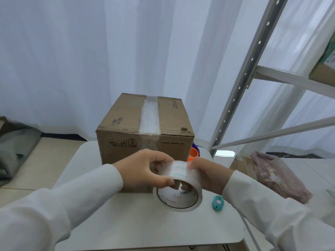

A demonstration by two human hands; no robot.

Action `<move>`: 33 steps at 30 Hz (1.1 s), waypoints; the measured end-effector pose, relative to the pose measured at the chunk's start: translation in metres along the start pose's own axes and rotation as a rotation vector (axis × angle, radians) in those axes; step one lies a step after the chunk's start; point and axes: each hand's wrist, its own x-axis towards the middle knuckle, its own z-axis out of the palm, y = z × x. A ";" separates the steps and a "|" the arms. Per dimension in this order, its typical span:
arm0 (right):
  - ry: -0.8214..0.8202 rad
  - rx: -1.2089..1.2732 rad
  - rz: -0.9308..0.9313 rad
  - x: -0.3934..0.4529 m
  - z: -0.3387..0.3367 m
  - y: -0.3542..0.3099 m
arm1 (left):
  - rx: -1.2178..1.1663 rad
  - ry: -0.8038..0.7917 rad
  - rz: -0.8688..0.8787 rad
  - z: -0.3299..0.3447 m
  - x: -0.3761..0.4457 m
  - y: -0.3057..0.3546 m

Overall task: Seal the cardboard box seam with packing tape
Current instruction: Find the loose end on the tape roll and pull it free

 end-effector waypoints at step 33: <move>-0.251 0.315 -0.324 -0.011 0.029 -0.002 | 0.294 0.427 0.045 -0.017 -0.003 -0.001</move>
